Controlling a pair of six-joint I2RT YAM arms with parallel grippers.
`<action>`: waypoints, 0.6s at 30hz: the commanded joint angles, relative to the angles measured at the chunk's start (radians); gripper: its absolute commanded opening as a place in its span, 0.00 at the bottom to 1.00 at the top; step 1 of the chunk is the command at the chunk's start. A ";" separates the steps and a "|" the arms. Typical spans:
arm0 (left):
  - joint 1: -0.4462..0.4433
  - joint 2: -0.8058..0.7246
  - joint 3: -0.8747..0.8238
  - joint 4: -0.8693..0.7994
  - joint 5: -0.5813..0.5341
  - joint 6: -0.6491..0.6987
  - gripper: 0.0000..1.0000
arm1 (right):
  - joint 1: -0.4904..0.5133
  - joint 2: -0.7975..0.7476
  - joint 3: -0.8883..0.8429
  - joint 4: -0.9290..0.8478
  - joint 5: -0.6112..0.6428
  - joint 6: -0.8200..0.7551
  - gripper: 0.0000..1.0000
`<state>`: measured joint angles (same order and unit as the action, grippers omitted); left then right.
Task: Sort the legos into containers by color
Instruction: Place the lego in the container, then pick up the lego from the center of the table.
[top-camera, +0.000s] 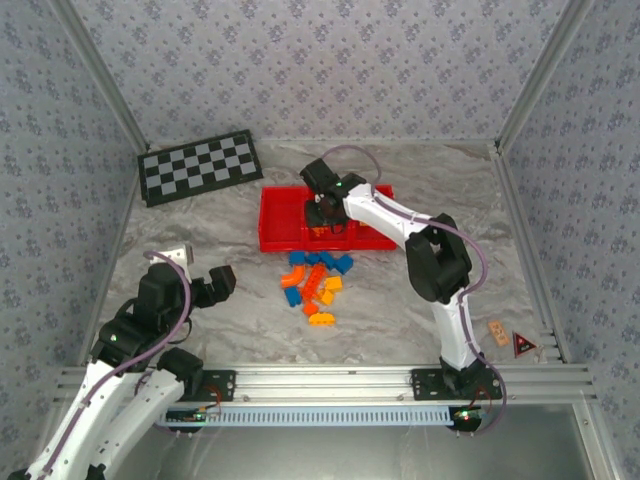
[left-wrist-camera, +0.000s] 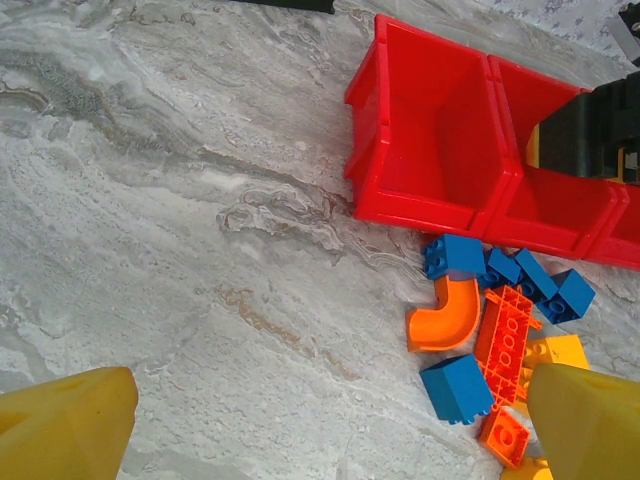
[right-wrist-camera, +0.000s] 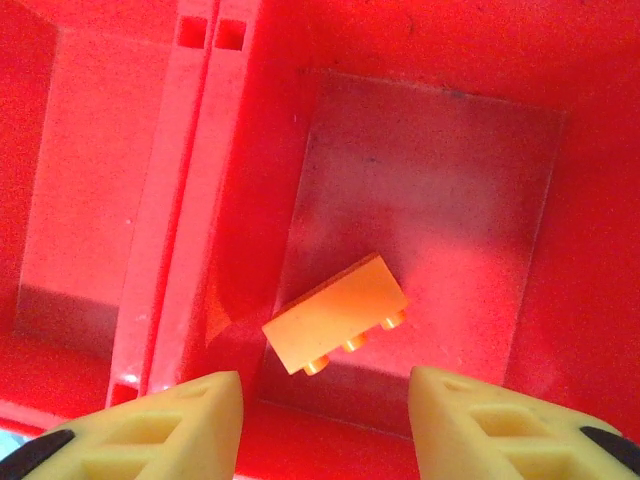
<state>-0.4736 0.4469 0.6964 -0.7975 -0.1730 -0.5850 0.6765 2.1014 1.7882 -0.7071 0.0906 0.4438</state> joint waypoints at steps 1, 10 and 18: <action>-0.006 -0.007 -0.003 0.017 -0.012 0.012 1.00 | 0.016 -0.107 -0.013 -0.043 0.026 0.008 0.50; -0.007 -0.011 -0.004 0.018 -0.007 0.011 1.00 | 0.040 -0.341 -0.294 0.010 0.017 0.118 0.65; -0.006 -0.017 -0.005 0.022 -0.001 0.011 1.00 | 0.080 -0.451 -0.481 -0.015 0.021 0.153 0.69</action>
<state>-0.4736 0.4450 0.6964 -0.7963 -0.1726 -0.5854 0.7357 1.6855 1.3437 -0.6903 0.1005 0.5632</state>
